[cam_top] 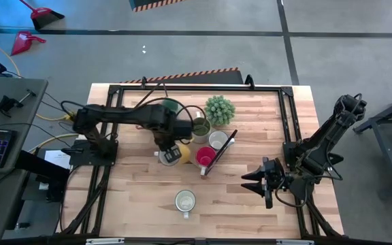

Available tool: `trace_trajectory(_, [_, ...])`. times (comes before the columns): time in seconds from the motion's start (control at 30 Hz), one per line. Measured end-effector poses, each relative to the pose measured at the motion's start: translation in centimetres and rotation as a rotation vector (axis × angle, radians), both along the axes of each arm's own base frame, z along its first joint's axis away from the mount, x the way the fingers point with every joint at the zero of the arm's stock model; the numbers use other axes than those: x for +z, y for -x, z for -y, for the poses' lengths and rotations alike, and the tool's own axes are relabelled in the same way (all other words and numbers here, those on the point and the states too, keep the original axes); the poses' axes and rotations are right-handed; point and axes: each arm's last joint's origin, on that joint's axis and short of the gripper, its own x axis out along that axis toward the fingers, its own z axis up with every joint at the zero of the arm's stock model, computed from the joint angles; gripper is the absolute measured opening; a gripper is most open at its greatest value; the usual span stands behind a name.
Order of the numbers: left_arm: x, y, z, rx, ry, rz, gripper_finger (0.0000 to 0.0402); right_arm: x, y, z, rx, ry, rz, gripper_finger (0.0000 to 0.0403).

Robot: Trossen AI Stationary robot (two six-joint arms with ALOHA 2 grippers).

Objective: Place coffee mugs
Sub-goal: Put the yellow mug on the shelf

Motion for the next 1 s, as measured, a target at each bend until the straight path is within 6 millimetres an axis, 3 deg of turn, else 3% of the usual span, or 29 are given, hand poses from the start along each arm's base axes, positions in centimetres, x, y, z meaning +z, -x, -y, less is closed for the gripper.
trace_trajectory(0.43, [-2.7, -1.9, -2.2, -0.028, 0.007, -0.086, 0.0008, 0.0, 0.0, 0.0, 0.013, 0.005, -0.003, 0.0137])
trace_trajectory(0.67, [-2.7, -2.3, -3.3, -0.024, -0.003, -0.047, 0.0008, 0.0, 0.0, 0.0, 0.011, 0.006, -0.003, 0.0137])
trace_trajectory(1.0, [2.3, -2.3, -3.4, -0.064, -0.033, 0.102, 0.0008, 0.0, 0.0, 0.0, 0.01, 0.006, -0.002, 0.0137])
